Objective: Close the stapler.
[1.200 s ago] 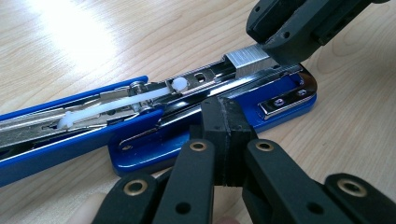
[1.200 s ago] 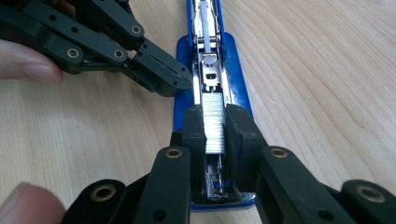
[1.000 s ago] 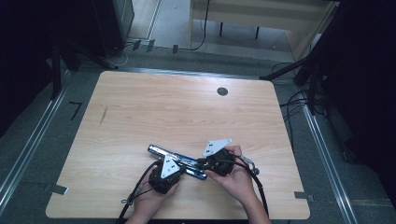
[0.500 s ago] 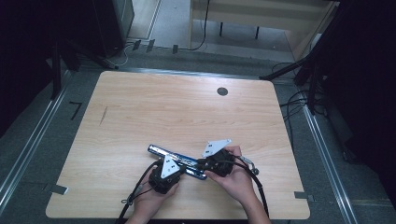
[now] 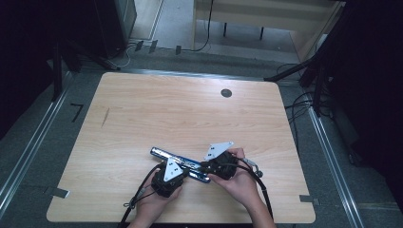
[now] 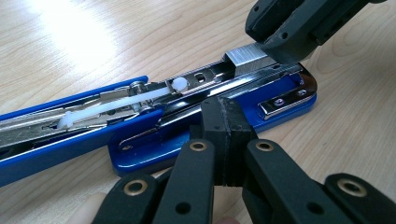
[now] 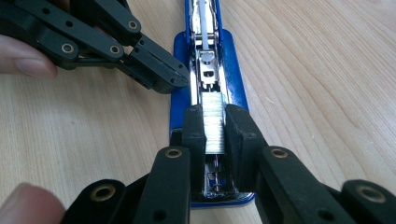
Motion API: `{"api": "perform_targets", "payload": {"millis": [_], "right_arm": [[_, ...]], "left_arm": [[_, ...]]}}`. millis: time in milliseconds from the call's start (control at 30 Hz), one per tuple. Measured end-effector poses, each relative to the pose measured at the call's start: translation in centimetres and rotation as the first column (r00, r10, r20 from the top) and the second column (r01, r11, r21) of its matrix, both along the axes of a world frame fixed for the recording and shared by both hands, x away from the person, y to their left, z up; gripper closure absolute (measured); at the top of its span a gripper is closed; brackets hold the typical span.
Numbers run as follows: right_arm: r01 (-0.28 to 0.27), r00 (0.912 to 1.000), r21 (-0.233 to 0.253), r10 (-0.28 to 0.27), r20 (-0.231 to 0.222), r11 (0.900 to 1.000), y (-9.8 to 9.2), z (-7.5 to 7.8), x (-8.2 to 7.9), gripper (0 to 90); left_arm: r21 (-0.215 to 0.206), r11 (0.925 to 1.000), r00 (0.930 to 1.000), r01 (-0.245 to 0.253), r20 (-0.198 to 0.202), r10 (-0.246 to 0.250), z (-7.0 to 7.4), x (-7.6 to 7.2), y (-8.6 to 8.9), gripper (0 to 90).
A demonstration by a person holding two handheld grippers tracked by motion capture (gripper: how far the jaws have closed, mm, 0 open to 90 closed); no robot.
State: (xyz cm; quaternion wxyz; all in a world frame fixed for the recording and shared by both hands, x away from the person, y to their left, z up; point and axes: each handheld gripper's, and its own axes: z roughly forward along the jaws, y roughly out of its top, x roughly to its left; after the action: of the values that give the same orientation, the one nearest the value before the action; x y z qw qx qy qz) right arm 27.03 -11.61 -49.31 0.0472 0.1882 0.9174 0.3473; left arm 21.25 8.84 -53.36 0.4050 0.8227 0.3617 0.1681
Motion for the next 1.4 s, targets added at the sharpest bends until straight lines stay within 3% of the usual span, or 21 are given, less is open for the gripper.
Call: {"api": "perform_targets", "payload": {"millis": [500,1033,1167,1400], "right_arm": [[-0.018,0.9997,-0.003,0.018,0.014,1.000,0.30,-0.11,0.02,79.1],[-0.002,0.9999,0.016,0.002,0.016,1.000,0.06,0.64,-0.01,79.7],[-0.002,0.9999,-0.011,0.002,0.015,1.000,0.08,0.55,0.06,79.7],[-0.001,0.9998,-0.003,0.001,0.018,1.000,0.08,0.67,0.03,79.8]], "left_arm": [[0.000,1.0000,1.0000,-0.001,0.000,0.001,0.00,0.01,0.01,90.0],[0.000,1.0000,1.0000,0.001,-0.001,-0.001,0.01,0.02,0.03,90.0],[-0.001,1.0000,1.0000,0.001,-0.002,-0.001,0.01,0.03,0.04,90.0],[-0.001,1.0000,1.0000,0.001,-0.003,-0.001,0.01,0.03,0.04,90.0]]}}
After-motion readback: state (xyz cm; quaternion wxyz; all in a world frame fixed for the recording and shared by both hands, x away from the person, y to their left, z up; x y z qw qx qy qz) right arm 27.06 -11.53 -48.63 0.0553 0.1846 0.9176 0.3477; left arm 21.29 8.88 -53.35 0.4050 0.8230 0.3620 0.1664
